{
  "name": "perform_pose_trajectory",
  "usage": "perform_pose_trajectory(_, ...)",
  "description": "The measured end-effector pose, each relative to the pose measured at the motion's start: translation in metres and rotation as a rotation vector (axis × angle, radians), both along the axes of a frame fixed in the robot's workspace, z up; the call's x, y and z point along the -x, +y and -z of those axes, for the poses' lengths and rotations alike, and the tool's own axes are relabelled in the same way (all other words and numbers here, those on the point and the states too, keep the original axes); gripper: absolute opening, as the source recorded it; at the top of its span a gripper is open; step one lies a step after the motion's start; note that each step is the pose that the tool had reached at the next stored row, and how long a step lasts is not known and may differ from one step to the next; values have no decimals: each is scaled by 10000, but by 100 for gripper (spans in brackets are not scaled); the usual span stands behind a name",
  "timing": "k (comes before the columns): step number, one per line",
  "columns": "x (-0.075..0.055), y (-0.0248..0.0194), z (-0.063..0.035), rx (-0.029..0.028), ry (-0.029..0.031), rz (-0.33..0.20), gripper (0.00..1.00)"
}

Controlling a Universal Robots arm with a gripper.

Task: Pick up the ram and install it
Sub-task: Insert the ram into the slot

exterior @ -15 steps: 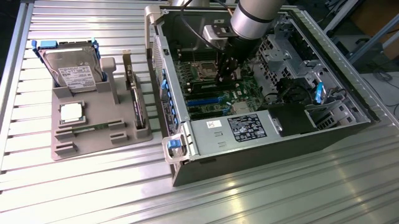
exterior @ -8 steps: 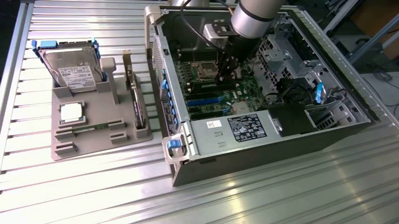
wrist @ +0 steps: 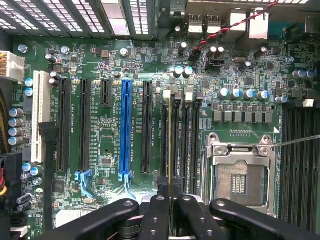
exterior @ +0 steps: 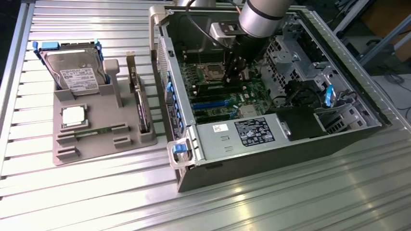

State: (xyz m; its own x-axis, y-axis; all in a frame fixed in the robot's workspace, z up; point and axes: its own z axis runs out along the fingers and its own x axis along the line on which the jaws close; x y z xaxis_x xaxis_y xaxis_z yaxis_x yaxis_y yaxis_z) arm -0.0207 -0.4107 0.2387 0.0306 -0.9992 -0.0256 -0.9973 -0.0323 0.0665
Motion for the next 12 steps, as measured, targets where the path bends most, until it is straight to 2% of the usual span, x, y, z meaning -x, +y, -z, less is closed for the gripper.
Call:
perform_pose_trajectory(2,0,-9,0,1,0,238,12)
perform_pose_trajectory(6,-1,-81,0,0,0,239,12)
perform_pose_trajectory(8,-45,-80,0,1,1,239,12)
perform_pose_trajectory(10,-52,-43,-1,9,0,239,12)
perform_pose_trajectory(12,-35,-38,0,8,0,239,12)
